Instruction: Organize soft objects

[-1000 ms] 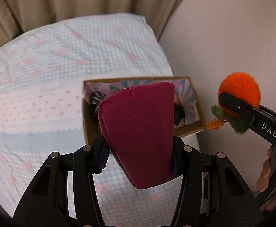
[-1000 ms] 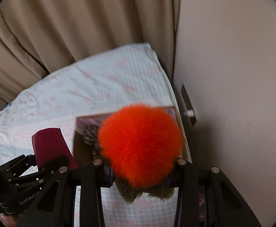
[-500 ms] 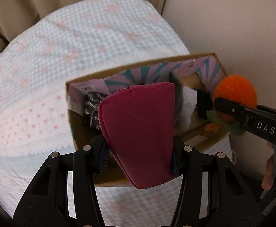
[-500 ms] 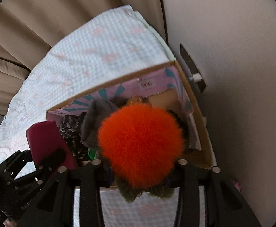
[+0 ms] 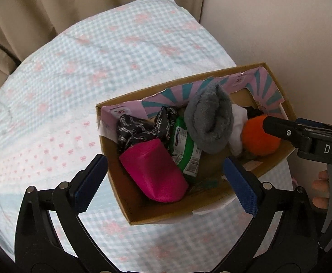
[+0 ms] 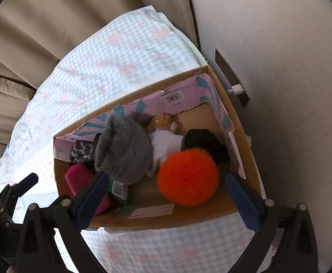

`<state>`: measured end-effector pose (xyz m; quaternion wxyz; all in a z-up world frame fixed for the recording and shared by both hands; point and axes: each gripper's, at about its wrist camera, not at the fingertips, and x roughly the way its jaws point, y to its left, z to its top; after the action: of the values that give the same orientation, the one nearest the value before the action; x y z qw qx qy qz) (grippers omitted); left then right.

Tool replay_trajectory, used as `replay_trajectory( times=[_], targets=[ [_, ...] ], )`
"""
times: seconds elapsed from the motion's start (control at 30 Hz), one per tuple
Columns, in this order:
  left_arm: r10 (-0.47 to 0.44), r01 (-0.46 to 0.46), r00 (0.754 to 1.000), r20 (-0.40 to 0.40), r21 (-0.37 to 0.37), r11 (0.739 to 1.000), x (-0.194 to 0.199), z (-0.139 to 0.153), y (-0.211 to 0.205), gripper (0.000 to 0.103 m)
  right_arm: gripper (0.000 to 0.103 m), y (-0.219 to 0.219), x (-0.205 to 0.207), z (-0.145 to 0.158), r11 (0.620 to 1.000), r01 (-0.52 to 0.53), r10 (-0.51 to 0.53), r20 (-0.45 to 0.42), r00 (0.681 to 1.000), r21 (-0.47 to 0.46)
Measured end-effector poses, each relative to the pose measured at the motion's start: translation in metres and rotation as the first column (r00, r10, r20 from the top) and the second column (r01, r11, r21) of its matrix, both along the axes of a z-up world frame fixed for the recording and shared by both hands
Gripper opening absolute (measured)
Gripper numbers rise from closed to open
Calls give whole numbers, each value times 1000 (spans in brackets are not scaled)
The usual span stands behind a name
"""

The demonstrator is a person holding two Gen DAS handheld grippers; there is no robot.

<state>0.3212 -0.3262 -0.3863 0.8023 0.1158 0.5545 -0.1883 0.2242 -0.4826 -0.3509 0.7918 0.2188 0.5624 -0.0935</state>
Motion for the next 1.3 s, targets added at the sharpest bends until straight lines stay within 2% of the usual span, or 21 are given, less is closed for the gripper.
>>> replay_trajectory(
  times=[0.23, 0.43, 0.63, 0.83, 1.0, 1.1, 1.17, 1.3],
  targets=[
    [25, -23, 998, 50, -25, 999, -9, 30, 17, 101, 102, 13, -6, 25, 999, -23, 24, 38, 999, -24],
    [60, -54, 992, 108, -60, 997, -29, 70, 39, 101, 102, 33, -20, 61, 997, -50, 55, 90, 994, -53],
    [111, -93, 977, 180, -109, 990, -60, 125, 73, 101, 102, 66, -39, 113, 991, -93, 109, 171, 979, -97],
    [175, -136, 946, 273, -155, 978, -97, 190, 117, 101, 102, 107, -63, 172, 980, -139, 173, 255, 951, -145],
    [238, -169, 898, 370, -209, 963, -135, 247, 160, 101, 102, 153, -91, 231, 956, -170, 243, 327, 913, -238],
    [277, -183, 858, 433, -247, 952, -159, 278, 186, 101, 102, 181, -111, 267, 940, -168, 278, 379, 883, -297],
    [302, -189, 822, 482, -271, 944, -177, 299, 204, 101, 102, 197, -125, 289, 934, -148, 283, 423, 861, -324],
    [338, -197, 769, 542, -301, 933, -202, 323, 229, 101, 102, 220, -150, 321, 930, -108, 283, 497, 820, -352]
  ],
)
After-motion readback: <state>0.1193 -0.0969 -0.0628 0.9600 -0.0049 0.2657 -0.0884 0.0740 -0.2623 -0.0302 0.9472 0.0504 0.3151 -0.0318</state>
